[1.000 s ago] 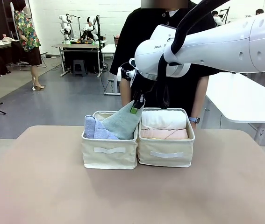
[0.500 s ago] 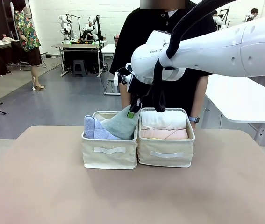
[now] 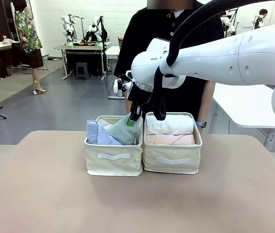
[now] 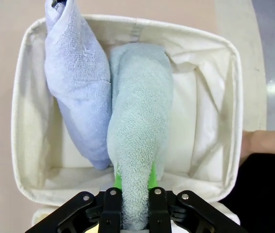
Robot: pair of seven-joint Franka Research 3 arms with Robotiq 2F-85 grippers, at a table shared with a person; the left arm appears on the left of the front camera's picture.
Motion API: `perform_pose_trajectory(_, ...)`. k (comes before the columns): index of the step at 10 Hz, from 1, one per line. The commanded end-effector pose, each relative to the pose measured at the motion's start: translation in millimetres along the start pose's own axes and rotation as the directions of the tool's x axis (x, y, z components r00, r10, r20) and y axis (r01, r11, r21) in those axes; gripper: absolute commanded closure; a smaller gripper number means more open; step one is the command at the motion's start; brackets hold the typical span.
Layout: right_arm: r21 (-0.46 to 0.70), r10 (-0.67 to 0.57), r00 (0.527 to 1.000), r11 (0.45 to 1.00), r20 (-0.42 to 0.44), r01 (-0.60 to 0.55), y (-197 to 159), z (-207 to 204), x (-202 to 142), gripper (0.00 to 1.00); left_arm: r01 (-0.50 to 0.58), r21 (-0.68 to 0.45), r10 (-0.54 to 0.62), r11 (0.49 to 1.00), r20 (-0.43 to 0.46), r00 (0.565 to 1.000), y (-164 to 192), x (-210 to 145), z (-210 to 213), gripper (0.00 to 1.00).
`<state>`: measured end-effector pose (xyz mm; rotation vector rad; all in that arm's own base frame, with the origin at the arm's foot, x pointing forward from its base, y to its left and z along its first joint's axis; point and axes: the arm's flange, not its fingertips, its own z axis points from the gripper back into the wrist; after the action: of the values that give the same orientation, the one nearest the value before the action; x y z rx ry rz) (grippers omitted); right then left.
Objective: Sort the towels based on their folding style.
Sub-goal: Pick up another triangle-folded towel from the table and place it in the left Fabric basket.
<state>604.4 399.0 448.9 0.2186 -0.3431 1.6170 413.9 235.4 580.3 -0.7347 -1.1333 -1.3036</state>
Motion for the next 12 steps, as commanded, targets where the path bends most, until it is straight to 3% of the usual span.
perform_pose_trajectory(1,0.012,-0.022,1.000,1.000,-0.006,0.022,-4,5,9,0.22,0.003,0.002,-0.003,1.000,-0.019,1.000,-4,-1,0,0.00)
perform_pose_trajectory(2,0.007,-0.019,1.000,1.000,-0.006,0.019,-3,8,9,0.21,0.003,0.002,-0.003,1.000,-0.019,1.000,-4,-1,0,0.00)
perform_pose_trajectory(3,0.005,-0.020,1.000,1.000,-0.008,0.020,-3,9,10,0.00,0.003,0.002,-0.003,1.000,-0.019,1.000,-4,-1,0,0.00)
perform_pose_trajectory(9,0.004,-0.024,0.999,1.000,-0.030,0.024,-4,10,9,0.00,0.003,0.002,-0.003,1.000,-0.019,1.000,-4,-1,0,0.00)
perform_pose_trajectory(12,-0.047,-0.099,0.989,0.994,-0.110,0.095,-1,28,5,0.00,0.003,0.002,-0.003,1.000,-0.019,1.000,-4,-1,0,0.00)
